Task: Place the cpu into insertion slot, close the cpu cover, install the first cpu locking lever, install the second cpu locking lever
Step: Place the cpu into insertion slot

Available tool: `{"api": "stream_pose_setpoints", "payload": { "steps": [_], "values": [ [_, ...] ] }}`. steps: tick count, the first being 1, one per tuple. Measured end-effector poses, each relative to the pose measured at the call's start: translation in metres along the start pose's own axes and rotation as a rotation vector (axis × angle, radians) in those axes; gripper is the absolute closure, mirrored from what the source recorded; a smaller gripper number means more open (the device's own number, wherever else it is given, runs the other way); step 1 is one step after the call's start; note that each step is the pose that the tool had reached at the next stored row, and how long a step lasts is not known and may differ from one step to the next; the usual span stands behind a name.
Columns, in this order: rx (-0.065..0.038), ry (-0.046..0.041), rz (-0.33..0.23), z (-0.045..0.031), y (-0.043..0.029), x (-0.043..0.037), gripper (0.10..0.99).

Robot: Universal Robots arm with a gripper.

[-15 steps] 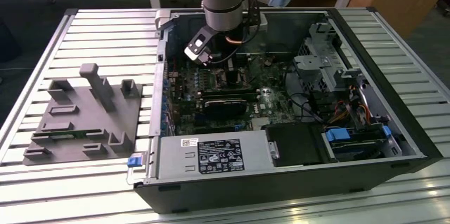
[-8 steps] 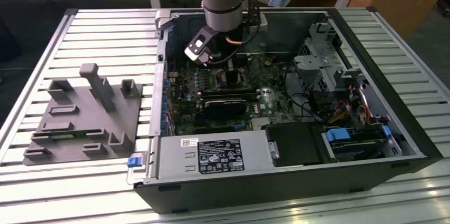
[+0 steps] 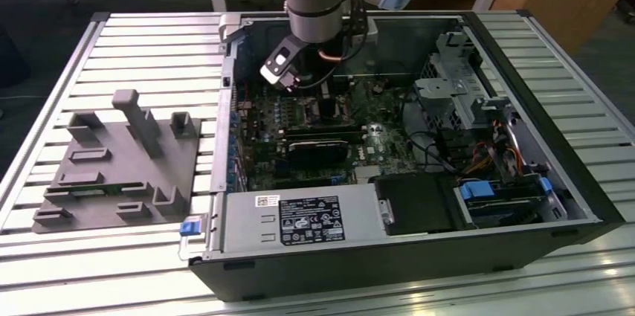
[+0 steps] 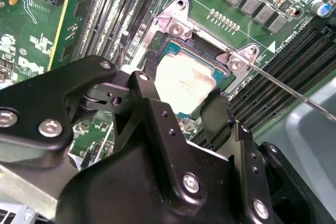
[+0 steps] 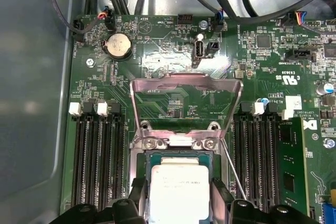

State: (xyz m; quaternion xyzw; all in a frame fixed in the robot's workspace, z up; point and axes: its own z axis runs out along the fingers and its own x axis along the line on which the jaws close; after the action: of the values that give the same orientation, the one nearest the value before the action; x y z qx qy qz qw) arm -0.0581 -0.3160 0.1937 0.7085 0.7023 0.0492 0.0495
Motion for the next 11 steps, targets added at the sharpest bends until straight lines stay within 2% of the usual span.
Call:
{"api": "stream_pose_setpoints", "payload": {
  "steps": [4,7,8,11],
  "values": [
    [0.000,0.0037,0.001,-0.0017,0.0002,0.0000,0.475],
    [0.000,0.0038,0.001,-0.0064,0.0009,0.0000,0.475],
    [0.000,0.0037,0.001,-0.0108,0.0015,0.0000,0.475],
    [0.000,0.0040,0.001,-0.0119,0.0017,0.0001,0.475]
  ]
}}
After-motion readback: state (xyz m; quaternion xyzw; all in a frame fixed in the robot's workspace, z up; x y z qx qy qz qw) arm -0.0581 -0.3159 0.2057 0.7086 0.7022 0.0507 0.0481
